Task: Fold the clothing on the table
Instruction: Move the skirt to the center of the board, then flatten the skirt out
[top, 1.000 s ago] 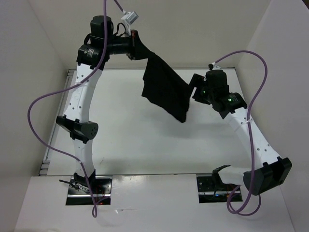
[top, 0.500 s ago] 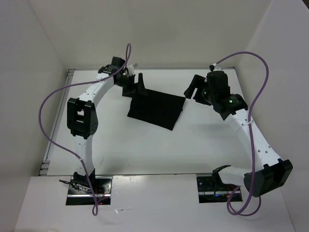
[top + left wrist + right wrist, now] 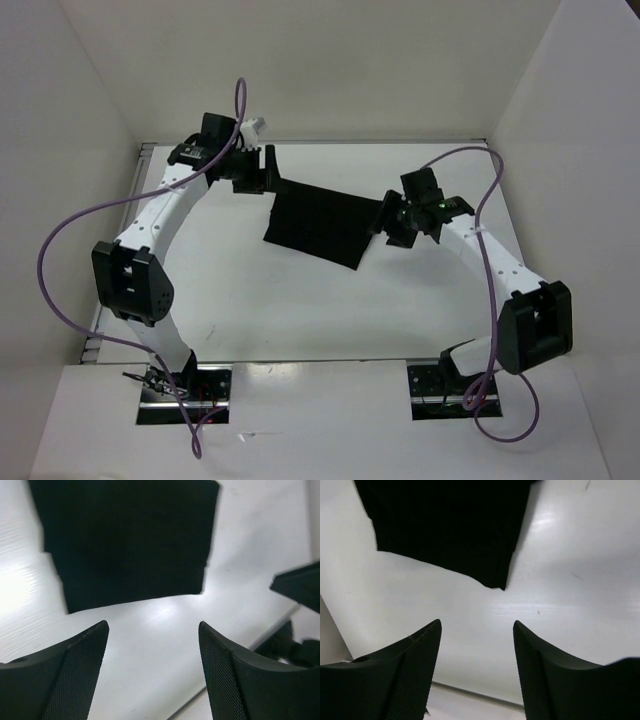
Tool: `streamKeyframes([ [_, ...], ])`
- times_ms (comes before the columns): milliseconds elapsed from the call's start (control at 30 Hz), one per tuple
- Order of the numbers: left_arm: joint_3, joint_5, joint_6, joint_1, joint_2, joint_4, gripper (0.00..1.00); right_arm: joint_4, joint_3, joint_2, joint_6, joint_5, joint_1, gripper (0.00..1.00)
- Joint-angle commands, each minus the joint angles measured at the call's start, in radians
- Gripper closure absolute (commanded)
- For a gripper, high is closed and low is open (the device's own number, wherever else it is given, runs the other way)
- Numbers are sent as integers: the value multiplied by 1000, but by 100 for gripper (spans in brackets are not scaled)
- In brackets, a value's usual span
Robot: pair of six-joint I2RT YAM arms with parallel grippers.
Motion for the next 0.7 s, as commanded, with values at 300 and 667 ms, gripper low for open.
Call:
streamKeyframes([
  [300,-25,-131,103,122,173,-91,36,-4,-80,156,187,-199,30,60],
  [667,36,0,103,167,268,-185,38,-83,32,253,186,-196,62,57],
])
